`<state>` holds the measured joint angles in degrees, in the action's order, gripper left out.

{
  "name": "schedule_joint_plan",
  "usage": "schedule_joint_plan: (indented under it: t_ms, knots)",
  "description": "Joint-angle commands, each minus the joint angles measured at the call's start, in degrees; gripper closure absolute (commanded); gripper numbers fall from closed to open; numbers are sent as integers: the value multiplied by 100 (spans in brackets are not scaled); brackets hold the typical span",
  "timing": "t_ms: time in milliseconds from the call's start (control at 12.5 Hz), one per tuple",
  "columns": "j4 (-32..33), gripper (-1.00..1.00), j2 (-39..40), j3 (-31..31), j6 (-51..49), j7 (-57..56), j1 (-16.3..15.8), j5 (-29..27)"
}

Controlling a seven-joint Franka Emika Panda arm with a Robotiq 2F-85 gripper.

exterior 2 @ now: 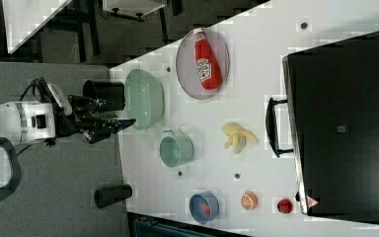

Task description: Pick Banana and place it in mug.

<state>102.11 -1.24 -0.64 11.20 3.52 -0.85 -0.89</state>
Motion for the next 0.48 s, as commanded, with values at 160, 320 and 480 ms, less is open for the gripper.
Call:
schedule_joint_plan:
  t_ms: [160, 320, 480]
  knots:
    - [594, -81, -1439, -254, -1025, -139, 86, 172]
    - [718, -100, -1420, -251, -1012, -139, 83, 172]
    - [1016, -100, -1344, -245, -806, -139, 81, 172]
